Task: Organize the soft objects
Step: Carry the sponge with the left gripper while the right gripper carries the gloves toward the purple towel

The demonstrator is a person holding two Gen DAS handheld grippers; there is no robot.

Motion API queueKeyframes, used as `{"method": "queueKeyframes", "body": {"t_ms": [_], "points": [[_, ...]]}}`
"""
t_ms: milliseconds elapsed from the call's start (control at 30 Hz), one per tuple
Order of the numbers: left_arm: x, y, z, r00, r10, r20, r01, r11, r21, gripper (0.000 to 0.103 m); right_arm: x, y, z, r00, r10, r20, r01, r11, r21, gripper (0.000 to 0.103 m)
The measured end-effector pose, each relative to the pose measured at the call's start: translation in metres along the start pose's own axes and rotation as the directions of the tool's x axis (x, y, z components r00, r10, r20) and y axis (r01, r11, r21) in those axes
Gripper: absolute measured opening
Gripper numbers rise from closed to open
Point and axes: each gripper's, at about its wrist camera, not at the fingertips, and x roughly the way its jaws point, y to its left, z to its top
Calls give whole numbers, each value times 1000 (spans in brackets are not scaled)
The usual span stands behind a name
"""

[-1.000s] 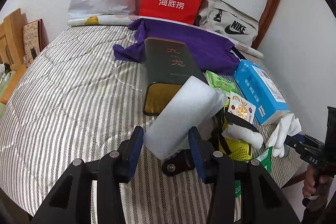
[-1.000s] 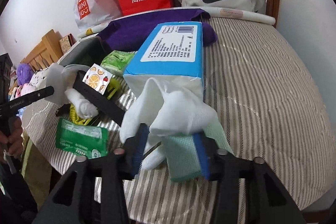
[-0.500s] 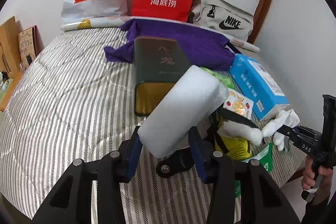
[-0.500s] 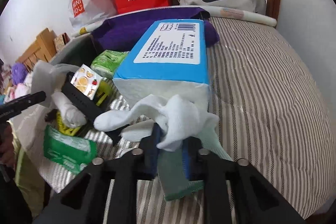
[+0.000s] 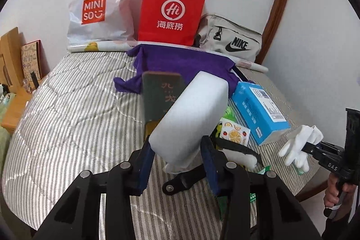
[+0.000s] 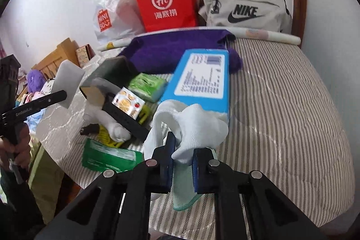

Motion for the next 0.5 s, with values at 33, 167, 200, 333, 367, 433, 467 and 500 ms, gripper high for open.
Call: {"method": "queueKeyframes", "body": {"t_ms": [33, 167, 200, 333, 367, 433, 467, 500], "points": [[-1, 1, 3, 1000, 7, 1, -7, 1000, -3, 39, -3, 1, 3, 1000, 7, 8, -7, 1000, -3, 13], [-1, 3, 12, 1000, 30, -2, -30, 999, -11, 39, -8, 3, 18, 999, 21, 34, -20, 1000, -15, 13], [-1, 3, 14, 999, 34, -3, -34, 999, -12, 39, -8, 3, 22, 999, 21, 34, -20, 1000, -16, 13], [3, 0, 28, 999, 44, -8, -44, 999, -14, 39, -3, 0, 42, 999, 22, 35, -21, 1000, -21, 13], [4, 0, 31, 999, 43, -10, -43, 999, -14, 39, -2, 0, 46, 999, 23, 35, -23, 999, -23, 13], [8, -1, 40, 999, 50, -13, -51, 999, -19, 39, 2, 0, 59, 999, 22, 32, -22, 999, -26, 13], [10, 0, 45, 998, 54, -15, -54, 998, -21, 39, 5, -1, 63, 999, 22, 31, -21, 999, -29, 13], [12, 0, 48, 998, 56, -18, -56, 998, -23, 39, 7, -1, 69, 999, 22, 29, -21, 999, -31, 13]]}}
